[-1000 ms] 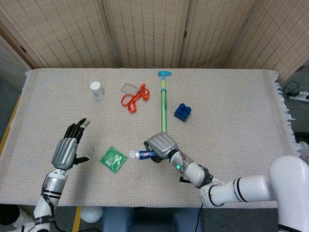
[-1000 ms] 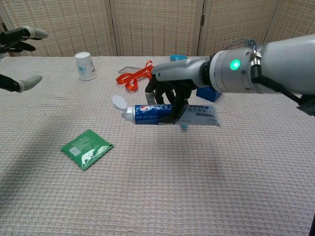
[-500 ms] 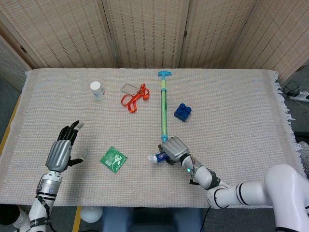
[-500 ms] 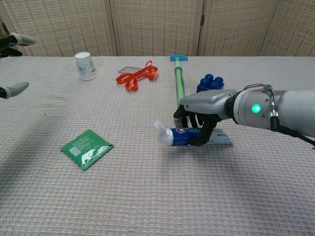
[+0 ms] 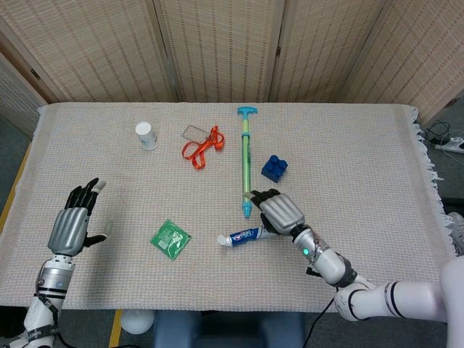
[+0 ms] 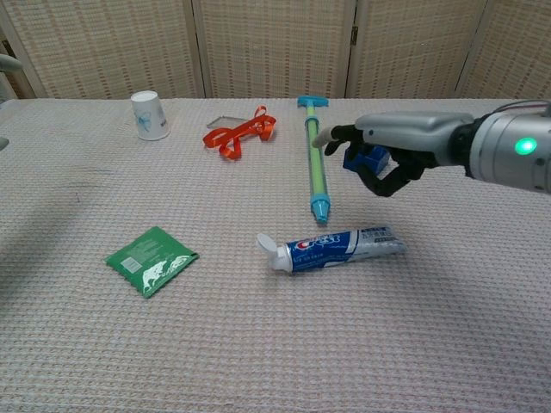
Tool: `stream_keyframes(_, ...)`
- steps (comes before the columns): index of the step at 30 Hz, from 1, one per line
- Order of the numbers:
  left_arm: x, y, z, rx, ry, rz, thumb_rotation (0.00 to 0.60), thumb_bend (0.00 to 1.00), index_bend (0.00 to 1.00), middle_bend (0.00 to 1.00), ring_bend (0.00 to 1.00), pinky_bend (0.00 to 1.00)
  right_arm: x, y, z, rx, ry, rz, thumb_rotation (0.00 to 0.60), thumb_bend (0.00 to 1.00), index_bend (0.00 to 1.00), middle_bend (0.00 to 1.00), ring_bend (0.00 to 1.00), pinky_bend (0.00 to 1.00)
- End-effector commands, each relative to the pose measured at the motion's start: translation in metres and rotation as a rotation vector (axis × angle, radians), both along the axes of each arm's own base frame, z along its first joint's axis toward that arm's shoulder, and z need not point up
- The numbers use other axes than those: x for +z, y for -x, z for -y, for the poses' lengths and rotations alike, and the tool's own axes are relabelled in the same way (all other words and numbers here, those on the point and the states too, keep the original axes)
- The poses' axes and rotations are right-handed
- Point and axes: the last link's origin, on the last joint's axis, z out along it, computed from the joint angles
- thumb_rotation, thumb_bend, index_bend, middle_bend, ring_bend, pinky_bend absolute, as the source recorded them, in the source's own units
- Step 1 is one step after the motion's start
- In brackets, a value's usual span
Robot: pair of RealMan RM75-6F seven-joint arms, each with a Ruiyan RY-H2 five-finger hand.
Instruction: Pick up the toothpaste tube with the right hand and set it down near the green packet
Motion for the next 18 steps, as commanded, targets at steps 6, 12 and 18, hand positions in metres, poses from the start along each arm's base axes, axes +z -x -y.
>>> stream_keyframes(6, 0.034, 0.034, 0.015, 0.083, -0.094, -0.095, 0.600, 0.45, 0.00, 0.05, 0.11, 0.00, 0.101, 0.089, -0.049, -0.089, 0.277, -0.021, 0.600, 0.67, 0.03, 0.13, 0.14, 0.15)
stream_keyframes(12, 0.051, 0.047, 0.036, 0.133, -0.149, -0.193, 0.600, 0.45, 0.00, 0.06, 0.11, 0.00, 0.137, 0.129, -0.094, -0.141, 0.406, 0.025, 0.600, 0.61, 0.00, 0.08, 0.10, 0.12)
stream_keyframes(18, 0.051, 0.047, 0.059, 0.158, -0.141, -0.232, 0.600, 0.45, 0.00, 0.06, 0.10, 0.00, 0.152, 0.158, -0.131, -0.202, 0.481, 0.057, 0.600, 0.61, 0.00, 0.06, 0.08, 0.10)
